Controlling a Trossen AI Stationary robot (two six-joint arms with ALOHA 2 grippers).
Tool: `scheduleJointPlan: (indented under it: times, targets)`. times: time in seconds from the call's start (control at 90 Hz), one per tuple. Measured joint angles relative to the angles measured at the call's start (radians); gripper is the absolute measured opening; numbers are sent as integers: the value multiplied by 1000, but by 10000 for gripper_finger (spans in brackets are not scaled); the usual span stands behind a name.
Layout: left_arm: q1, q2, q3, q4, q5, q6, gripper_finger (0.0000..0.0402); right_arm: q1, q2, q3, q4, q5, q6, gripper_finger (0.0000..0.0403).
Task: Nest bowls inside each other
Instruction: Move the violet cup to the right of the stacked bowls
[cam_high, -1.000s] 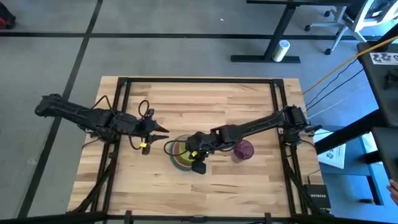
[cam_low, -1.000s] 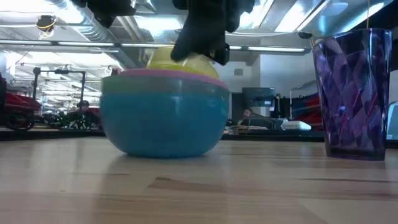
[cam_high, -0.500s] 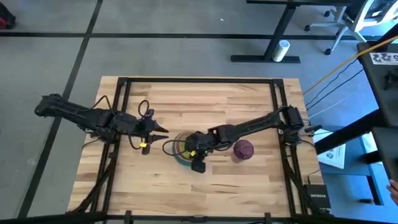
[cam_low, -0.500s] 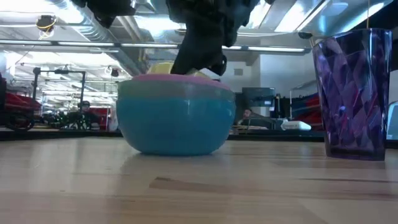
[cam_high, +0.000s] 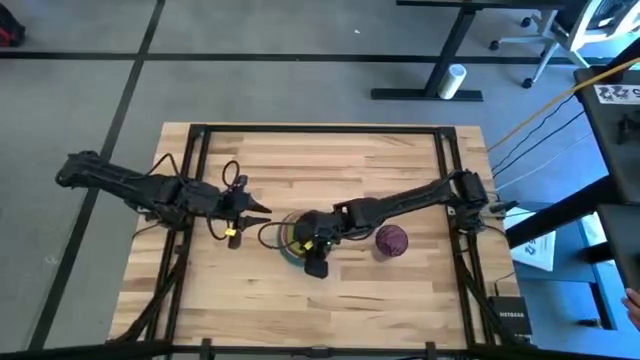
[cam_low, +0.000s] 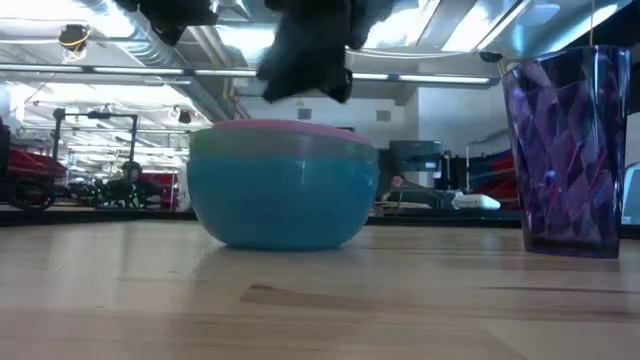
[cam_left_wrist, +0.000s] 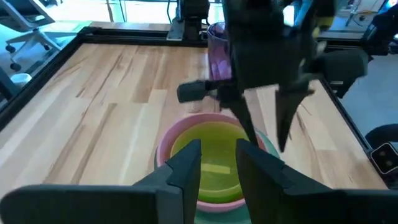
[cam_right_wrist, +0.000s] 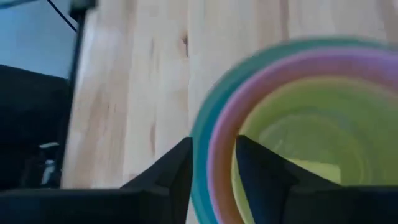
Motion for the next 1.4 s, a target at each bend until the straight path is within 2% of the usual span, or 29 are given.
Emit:
scheduleJointPlan:
  times: [0.311,0.456,0.722,0.956,1.044,1.178,1.4]
  targets:
    - [-1,0,0,-59,1,-36,83,4,-11,121,-287,129,-17,115]
    - [-6,0,0,-67,6,-42,83,30,-70,122,-363,181,9,115]
    - [-51,0,0,-78,1,-34,83,105,-183,124,-614,364,122,115]
    - [-110,-72,-52,91,-37,79,83,169,-255,124,-730,498,237,114]
    - [-109,-129,-85,86,-91,78,83,195,-273,123,-781,539,286,114]
    - [-106,-209,-130,86,-177,45,83,222,-298,103,-808,546,338,114]
    - [-98,-226,-143,34,-182,-28,83,219,-319,-10,-812,468,416,114]
